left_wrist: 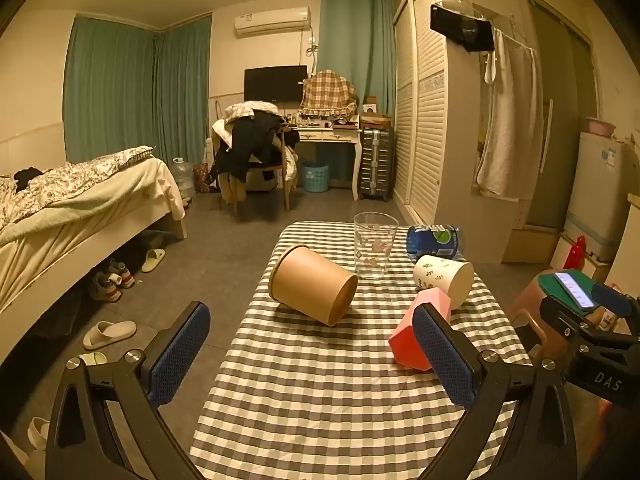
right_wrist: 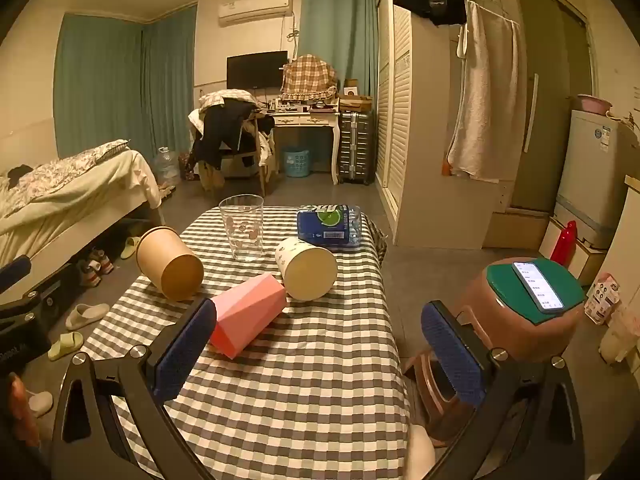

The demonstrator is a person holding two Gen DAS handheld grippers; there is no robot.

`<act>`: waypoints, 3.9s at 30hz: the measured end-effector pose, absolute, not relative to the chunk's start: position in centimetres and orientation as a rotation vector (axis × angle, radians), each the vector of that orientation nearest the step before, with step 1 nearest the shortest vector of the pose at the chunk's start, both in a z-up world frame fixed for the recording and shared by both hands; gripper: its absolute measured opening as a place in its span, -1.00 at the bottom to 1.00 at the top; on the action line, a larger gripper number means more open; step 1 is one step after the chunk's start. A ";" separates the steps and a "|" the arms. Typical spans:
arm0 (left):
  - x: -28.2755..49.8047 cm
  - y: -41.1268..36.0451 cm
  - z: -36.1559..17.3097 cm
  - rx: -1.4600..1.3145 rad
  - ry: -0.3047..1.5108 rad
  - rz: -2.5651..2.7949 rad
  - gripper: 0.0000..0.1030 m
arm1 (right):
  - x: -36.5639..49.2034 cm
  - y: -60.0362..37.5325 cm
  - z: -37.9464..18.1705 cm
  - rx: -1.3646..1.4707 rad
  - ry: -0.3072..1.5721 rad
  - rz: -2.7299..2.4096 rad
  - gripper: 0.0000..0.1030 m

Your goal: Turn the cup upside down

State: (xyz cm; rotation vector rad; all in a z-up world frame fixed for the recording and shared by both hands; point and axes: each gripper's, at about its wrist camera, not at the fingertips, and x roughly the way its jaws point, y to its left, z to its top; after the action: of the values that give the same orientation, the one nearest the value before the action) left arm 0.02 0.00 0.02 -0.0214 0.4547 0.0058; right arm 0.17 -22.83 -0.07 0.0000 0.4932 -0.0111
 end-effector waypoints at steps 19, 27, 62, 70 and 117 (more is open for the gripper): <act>0.2 0.2 -0.2 -0.018 0.460 0.011 1.00 | 0.0 -23.0 -0.2 0.001 0.499 -0.012 0.99; 0.3 0.2 -0.2 -0.017 0.462 0.011 1.00 | 0.4 -22.8 -0.7 0.001 0.509 -0.014 0.99; 0.3 0.1 -0.4 -0.013 0.463 0.014 1.00 | 0.4 -22.8 -0.8 0.003 0.510 -0.014 0.99; 0.3 0.1 -0.3 -0.012 0.464 0.014 1.00 | 0.4 -22.7 -0.7 0.000 0.509 -0.012 0.99; 15.2 10.3 -3.4 0.006 0.536 0.160 1.00 | 25.0 -12.8 -1.5 -0.125 0.696 0.172 0.99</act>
State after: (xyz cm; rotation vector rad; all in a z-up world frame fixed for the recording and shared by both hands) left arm 15.23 10.31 -3.43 0.0063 0.5365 0.1598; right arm 25.04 -12.77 -1.55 -0.1246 0.6964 0.1723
